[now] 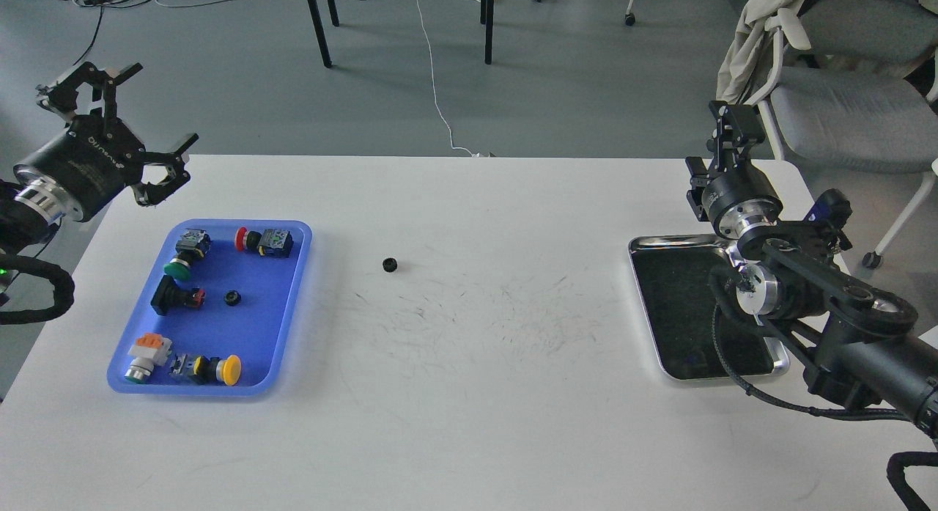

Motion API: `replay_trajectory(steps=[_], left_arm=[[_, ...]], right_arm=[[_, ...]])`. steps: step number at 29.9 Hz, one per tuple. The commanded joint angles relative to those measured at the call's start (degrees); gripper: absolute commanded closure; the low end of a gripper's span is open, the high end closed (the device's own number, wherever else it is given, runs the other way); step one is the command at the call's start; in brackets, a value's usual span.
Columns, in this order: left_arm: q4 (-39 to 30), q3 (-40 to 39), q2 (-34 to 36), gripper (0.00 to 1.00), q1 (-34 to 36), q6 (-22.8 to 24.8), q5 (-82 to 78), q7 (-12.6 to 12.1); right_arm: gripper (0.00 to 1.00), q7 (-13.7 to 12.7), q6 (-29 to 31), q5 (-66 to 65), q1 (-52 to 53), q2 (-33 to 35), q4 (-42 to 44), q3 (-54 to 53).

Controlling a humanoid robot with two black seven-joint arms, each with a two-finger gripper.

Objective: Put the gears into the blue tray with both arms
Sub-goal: 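Raise the left gripper and swing it toward the table centre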

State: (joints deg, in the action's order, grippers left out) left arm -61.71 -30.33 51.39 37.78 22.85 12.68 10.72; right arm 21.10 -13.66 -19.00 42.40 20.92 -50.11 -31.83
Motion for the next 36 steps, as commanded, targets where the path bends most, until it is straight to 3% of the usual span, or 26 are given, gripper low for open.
replay_trajectory(steps=[1,4,14,28,36], left_arm=[[0.0,0.0,0.0,0.01,0.0,0.2,0.0,0.0],[0.0,0.3,-0.1,0.01,-0.1,0.4,-0.5,0.0],[-3.5,5.2,1.8,0.01,0.4,1.9,-2.6,-2.7],[-7.4,7.3,-0.9,0.02,6.1,1.6,-19.1,-0.9],[-8.2,7.6,-1.0,0.03,9.5,-2.5,-39.4,2.7]], right_arm=[[0.03,-2.5,1.9,1.5,2.5,1.5,-0.5,0.5],[0.03,-5.5,4.0,7.1,3.0,1.3,-0.5,0.2],[0.02,-5.5,6.0,11.3,3.4,1.7,-0.3,-2.7],[0.02,-4.9,8.0,11.3,1.6,2.0,-0.1,-4.5],[0.02,-4.8,8.1,11.2,1.5,2.0,-0.1,-4.5]])
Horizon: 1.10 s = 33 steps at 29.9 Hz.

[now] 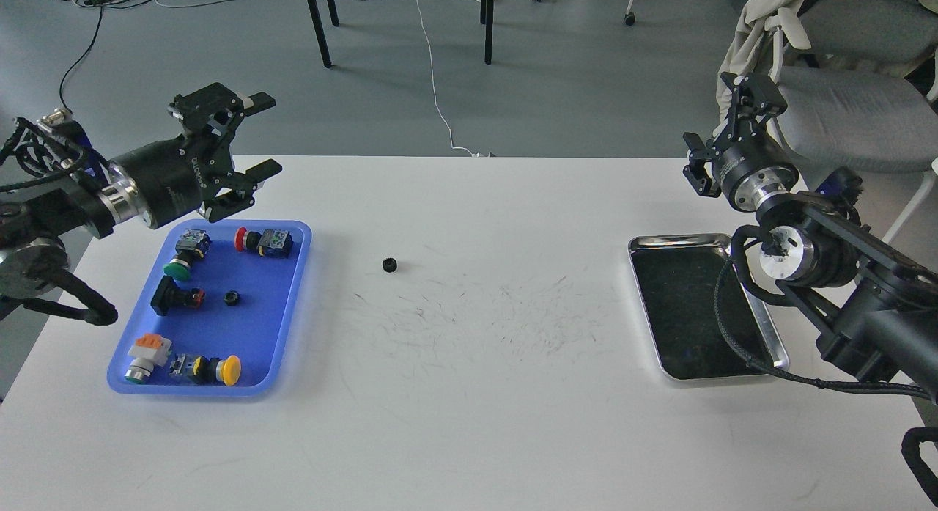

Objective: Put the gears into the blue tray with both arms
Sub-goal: 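Raise the left gripper and swing it toward the table centre, then reach the left gripper down to the black gear on the table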

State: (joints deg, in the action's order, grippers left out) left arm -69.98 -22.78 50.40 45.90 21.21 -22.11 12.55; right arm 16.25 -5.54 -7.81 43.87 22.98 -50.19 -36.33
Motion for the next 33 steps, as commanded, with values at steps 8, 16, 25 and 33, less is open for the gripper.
replay_trajectory(steps=[8,16,25,33], left_arm=[[-1.6,2.2,-0.4,0.11,6.3,-6.0,-26.2,0.0],[-6.7,4.9,1.9,0.02,8.8,-7.2,-37.3,-1.2],[-7.8,5.6,0.8,0.04,9.2,-9.0,-61.2,-0.4],[-8.0,7.0,-5.8,0.05,8.9,-15.2,-71.1,-1.6]], right_arm=[[0.02,0.1,-0.3,-0.1,0.3,0.0,0.0,0.3],[0.02,0.1,-0.3,-0.1,0.3,0.3,-0.1,0.3],[0.02,0.3,-0.3,-0.2,0.2,0.3,-0.2,0.3],[0.02,0.3,-0.3,-0.2,0.3,0.5,-0.3,0.4]])
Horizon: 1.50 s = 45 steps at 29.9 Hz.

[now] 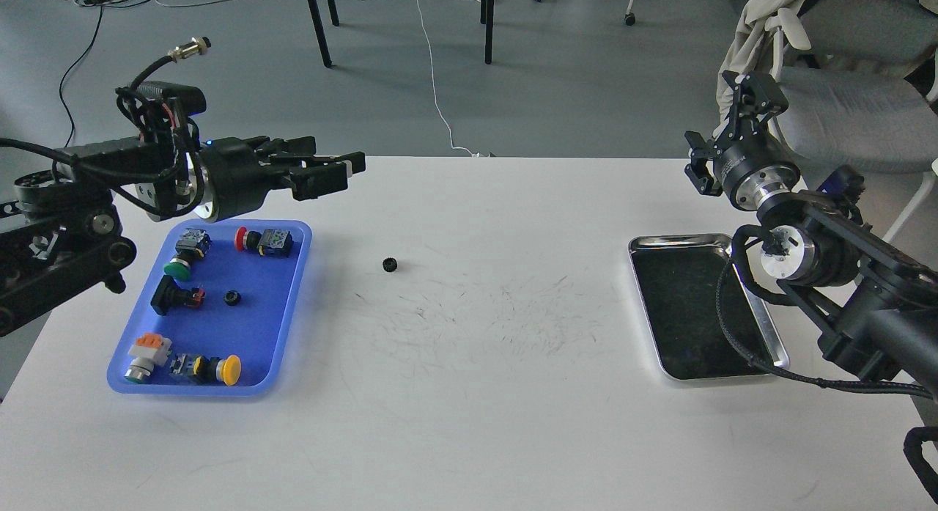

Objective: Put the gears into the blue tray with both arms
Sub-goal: 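Reach the left gripper down to the black gear on the table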

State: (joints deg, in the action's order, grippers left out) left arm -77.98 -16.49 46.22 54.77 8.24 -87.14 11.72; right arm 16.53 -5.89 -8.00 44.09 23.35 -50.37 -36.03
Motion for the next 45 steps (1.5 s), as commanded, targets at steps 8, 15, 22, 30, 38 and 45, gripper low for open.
replay_trajectory(steps=[8,15,22,30,38,45], left_arm=[[4.8,4.6,-6.5,0.1,-1.8,-6.9,-20.0,-1.1],[10.6,7.4,-11.5,0.11,-2.6,-9.2,-25.6,-0.3],[20.1,11.2,-18.4,0.13,-2.8,-13.8,-26.7,0.6],[32.3,16.1,-25.5,0.13,-3.8,-19.6,-25.1,5.6],[39.8,18.1,-28.6,0.13,-5.6,-23.5,-24.7,8.2],[42.5,18.1,-29.7,0.15,-5.6,-23.6,-24.0,9.9]], right_arm=[[0.02,0.0,-0.2,-0.1,0.0,0.8,-0.1,0.1],[0.02,0.0,-0.2,-0.1,-0.1,0.9,-0.1,0.0],[0.02,0.0,-0.3,-0.1,-0.1,1.3,-0.1,0.1],[0.02,0.0,-0.3,-0.1,-0.1,2.1,-0.1,0.1],[0.02,0.0,-0.3,-0.1,-0.1,2.0,-0.1,0.3],[0.02,0.0,-0.3,-0.1,-0.1,2.0,-0.1,0.3]])
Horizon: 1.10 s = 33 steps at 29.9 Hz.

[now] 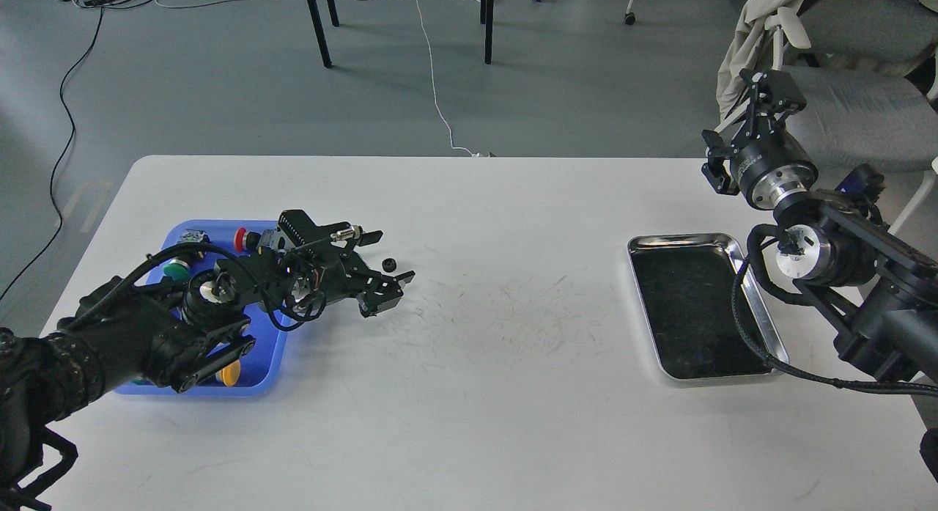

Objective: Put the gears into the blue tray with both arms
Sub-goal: 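Reach the left gripper down to the black gear on the table, then close the left gripper on the black gear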

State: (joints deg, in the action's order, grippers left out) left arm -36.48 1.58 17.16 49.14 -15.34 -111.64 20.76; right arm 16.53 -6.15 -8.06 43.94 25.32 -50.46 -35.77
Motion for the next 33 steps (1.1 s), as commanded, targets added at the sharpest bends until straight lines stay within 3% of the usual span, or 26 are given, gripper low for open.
replay_trajectory(steps=[1,10,17,26,33], left_arm=[[1.5,0.1,-0.9,0.16,-0.1,0.0,0.8,1.2],[9.2,0.1,-4.2,0.21,-1.1,-0.7,3.3,5.3],[9.8,0.0,-4.7,0.27,-0.9,-0.7,3.4,7.2],[12.9,0.1,-6.5,0.38,-1.0,-0.7,3.4,7.2],[15.4,0.1,-7.1,0.41,-0.8,-0.7,3.4,7.2]], right_arm=[[0.02,0.0,0.0,0.0,0.0,0.0,0.0,0.0],[0.02,0.0,0.0,0.0,-0.1,0.0,-0.1,0.0],[0.02,0.0,0.0,-0.1,-0.1,0.0,0.0,0.2],[0.02,0.0,0.0,-0.3,-0.3,0.0,-0.1,0.2],[0.02,0.0,0.1,-0.4,-0.5,0.1,-0.3,0.2]])
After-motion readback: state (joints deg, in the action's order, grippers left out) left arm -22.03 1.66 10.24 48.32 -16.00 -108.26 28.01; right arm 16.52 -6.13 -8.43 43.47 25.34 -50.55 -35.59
